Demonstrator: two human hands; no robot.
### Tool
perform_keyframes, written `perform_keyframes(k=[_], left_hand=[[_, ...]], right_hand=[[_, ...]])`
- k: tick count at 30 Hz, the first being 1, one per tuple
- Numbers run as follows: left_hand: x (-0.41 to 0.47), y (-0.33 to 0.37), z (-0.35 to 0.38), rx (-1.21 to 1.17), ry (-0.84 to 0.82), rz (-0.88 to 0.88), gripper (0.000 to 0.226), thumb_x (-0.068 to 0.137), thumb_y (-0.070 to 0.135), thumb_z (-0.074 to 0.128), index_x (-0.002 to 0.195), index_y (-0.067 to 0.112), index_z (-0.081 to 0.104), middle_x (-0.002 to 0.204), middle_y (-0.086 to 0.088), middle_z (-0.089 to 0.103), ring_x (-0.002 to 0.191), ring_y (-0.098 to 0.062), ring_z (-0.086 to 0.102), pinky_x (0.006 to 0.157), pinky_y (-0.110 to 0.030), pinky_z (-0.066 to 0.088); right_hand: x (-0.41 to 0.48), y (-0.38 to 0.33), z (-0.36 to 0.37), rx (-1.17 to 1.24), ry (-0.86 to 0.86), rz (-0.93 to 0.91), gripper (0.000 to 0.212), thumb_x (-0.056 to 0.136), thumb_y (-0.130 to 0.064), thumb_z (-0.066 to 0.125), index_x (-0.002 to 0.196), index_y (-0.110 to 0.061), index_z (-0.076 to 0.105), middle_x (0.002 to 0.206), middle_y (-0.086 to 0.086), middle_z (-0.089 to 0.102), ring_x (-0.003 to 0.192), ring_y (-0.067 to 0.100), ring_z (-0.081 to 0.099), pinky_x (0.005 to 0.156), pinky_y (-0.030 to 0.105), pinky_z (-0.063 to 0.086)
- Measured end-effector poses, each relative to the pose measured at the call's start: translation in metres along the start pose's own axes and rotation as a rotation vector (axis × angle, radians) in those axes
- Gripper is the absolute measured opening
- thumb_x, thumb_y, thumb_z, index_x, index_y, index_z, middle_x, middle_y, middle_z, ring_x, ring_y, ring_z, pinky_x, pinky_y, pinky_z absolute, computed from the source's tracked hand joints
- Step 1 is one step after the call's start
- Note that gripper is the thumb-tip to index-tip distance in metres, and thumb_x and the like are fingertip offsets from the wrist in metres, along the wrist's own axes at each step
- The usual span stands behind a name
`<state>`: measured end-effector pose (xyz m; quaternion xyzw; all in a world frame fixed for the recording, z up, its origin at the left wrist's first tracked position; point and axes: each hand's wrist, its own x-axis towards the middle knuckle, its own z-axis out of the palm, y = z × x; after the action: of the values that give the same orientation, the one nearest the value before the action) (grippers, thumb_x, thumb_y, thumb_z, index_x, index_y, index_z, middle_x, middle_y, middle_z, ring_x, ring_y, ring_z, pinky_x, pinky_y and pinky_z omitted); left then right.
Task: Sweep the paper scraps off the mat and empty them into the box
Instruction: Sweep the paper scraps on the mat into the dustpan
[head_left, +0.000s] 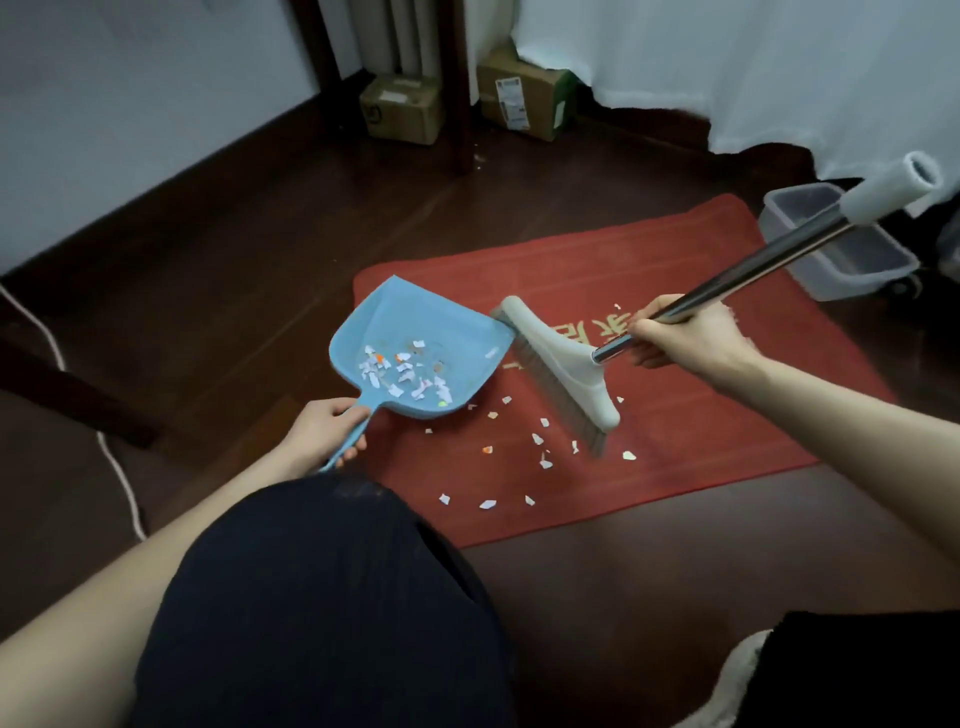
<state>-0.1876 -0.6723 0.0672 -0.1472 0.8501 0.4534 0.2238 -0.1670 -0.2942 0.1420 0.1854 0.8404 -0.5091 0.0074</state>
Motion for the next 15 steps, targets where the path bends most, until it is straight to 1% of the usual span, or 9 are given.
perform_keyframes(k=[3, 5, 7, 10, 13, 15], left_hand=[[-0.007, -0.01, -0.014, -0.041, 0.093, -0.01, 0.017, 0.096, 0.017, 0.049, 0.094, 0.014, 0.066, 0.058, -0.008, 0.056, 0.03, -0.008, 0.042, 0.032, -0.015, 0.032], [-0.01, -0.019, -0.024, -0.074, 0.147, -0.022, 0.016, 0.097, 0.018, 0.049, 0.1, 0.013, 0.064, 0.059, -0.01, 0.056, 0.03, -0.009, 0.042, 0.031, -0.015, 0.033], [-0.013, -0.033, -0.033, -0.097, 0.197, -0.049, 0.016, 0.097, 0.019, 0.05, 0.103, 0.013, 0.064, 0.06, -0.011, 0.057, 0.032, -0.01, 0.043, 0.031, -0.016, 0.034], [-0.017, -0.056, -0.044, -0.136, 0.255, -0.084, 0.024, 0.096, 0.021, 0.052, 0.108, 0.005, 0.065, 0.059, -0.012, 0.057, 0.031, -0.01, 0.043, 0.031, -0.017, 0.034], [-0.017, -0.068, -0.049, -0.179, 0.294, -0.11, 0.025, 0.096, 0.021, 0.052, 0.108, 0.003, 0.065, 0.06, -0.011, 0.057, 0.033, -0.01, 0.043, 0.032, -0.017, 0.035], [-0.016, -0.07, -0.049, -0.246, 0.315, -0.127, 0.024, 0.097, 0.02, 0.051, 0.107, 0.003, 0.064, 0.062, -0.011, 0.057, 0.036, -0.012, 0.044, 0.031, -0.018, 0.034]], right_hand=[[-0.003, -0.004, 0.024, 0.115, -0.105, -0.005, 0.014, 0.088, 0.001, 0.059, 0.076, -0.008, 0.06, 0.061, 0.01, 0.069, 0.049, 0.012, 0.068, 0.049, 0.02, 0.056], [-0.005, -0.009, 0.043, 0.159, -0.148, -0.02, 0.014, 0.089, 0.001, 0.058, 0.077, -0.007, 0.058, 0.056, 0.006, 0.068, 0.048, 0.012, 0.067, 0.049, 0.02, 0.055], [-0.006, -0.013, 0.062, 0.141, -0.18, -0.053, 0.013, 0.088, 0.0, 0.058, 0.077, -0.007, 0.059, 0.061, 0.01, 0.068, 0.05, 0.013, 0.067, 0.053, 0.024, 0.056], [-0.006, -0.018, 0.086, 0.105, -0.18, -0.08, 0.009, 0.084, 0.0, 0.059, 0.077, -0.007, 0.062, 0.069, 0.017, 0.068, 0.054, 0.018, 0.067, 0.06, 0.032, 0.058], [-0.005, -0.019, 0.102, 0.119, -0.181, -0.06, 0.009, 0.082, -0.002, 0.058, 0.077, -0.008, 0.063, 0.067, 0.016, 0.069, 0.06, 0.025, 0.068, 0.067, 0.038, 0.058], [-0.006, -0.019, 0.109, 0.137, -0.157, -0.042, 0.012, 0.08, -0.003, 0.057, 0.073, -0.011, 0.062, 0.066, 0.015, 0.07, 0.061, 0.027, 0.068, 0.067, 0.04, 0.058]])
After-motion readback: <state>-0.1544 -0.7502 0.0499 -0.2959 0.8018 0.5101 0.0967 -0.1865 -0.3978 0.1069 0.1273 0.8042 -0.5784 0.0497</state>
